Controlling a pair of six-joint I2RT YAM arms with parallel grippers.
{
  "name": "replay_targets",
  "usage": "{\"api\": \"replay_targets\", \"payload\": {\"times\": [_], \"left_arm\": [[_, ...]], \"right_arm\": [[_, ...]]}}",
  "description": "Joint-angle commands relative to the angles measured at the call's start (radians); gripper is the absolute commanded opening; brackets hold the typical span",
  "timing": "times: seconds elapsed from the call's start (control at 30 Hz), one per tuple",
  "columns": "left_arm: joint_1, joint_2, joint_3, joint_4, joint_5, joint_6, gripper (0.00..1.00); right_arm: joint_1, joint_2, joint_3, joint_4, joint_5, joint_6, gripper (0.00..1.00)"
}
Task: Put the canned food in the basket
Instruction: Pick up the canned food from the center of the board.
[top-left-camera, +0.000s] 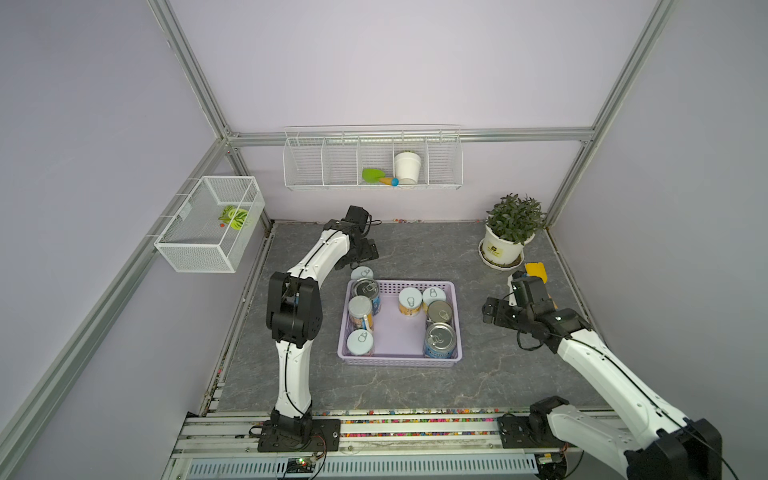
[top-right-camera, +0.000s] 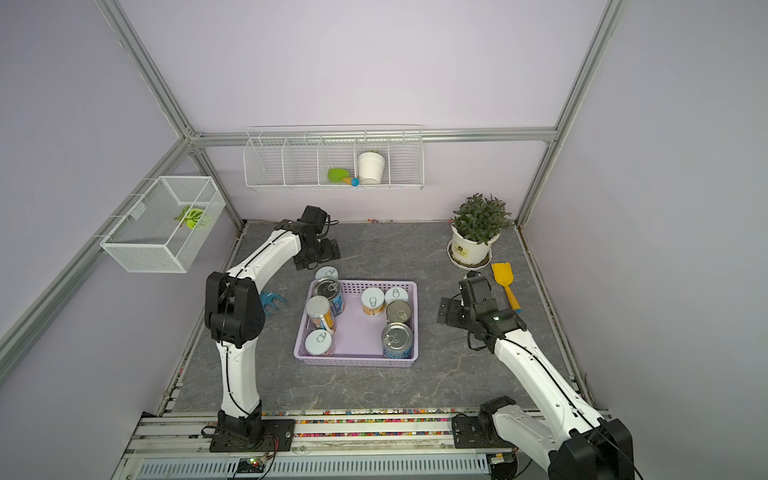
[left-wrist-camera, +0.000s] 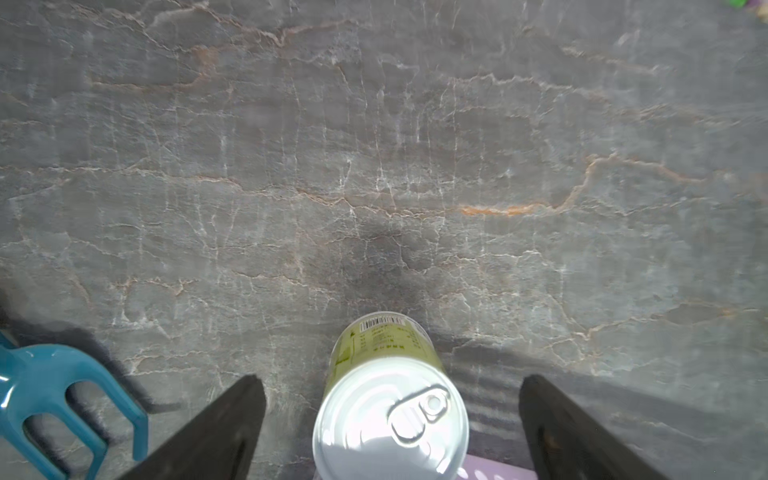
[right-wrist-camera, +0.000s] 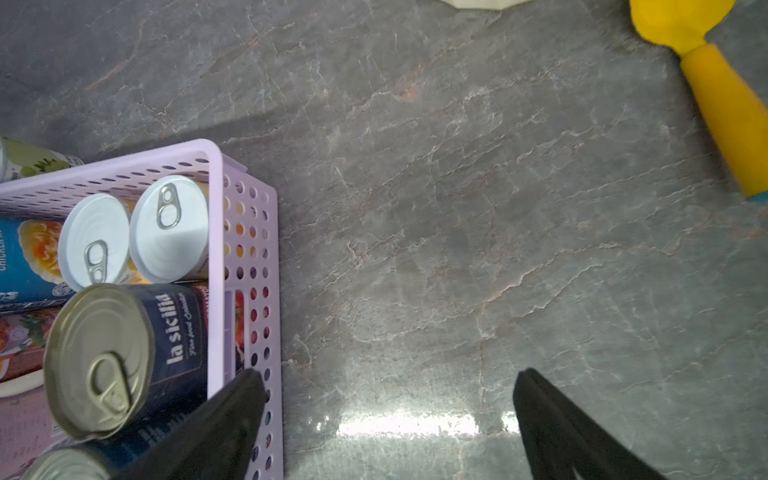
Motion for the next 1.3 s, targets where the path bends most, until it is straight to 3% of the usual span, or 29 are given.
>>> {"api": "replay_targets", "payload": {"times": [0.0, 0.47, 0.63, 0.77, 0.9, 1.07, 1.27], "left_arm": [[-0.002, 0.049, 0.025, -0.033, -0.007, 0.034, 1.0], [0.001, 0.14, -0.02, 0.032, 0.012, 0.043, 1.0], [0.021, 0.143, -0.029, 0.037, -0.006, 0.023, 0.82], [0.043, 0.131, -0.057, 0.051, -0.003, 0.013, 0.6], [0.05, 0.107, -0.08, 0.055, -0.065, -0.003, 0.57], [0.072, 0.068, -0.106, 0.089, -0.056, -0.012, 0.53], [0.077, 0.044, -0.025, 0.064, -0.083, -0.009, 0.5]], "right_arm": [[-0.007, -0.004, -0.01, 0.029, -0.042, 0.018, 0.98], [-0.006, 0.033, -0.007, 0.04, -0.065, 0.019, 0.98], [-0.006, 0.048, 0.009, 0.02, -0.075, 0.01, 0.98], [-0.005, 0.041, 0.009, 0.017, -0.077, 0.01, 0.98], [-0.005, 0.04, 0.007, 0.019, -0.071, 0.01, 0.98], [-0.006, 0.056, 0.015, 0.02, -0.068, 0.005, 0.98], [-0.006, 0.07, 0.024, 0.023, -0.057, -0.001, 0.98]]}}
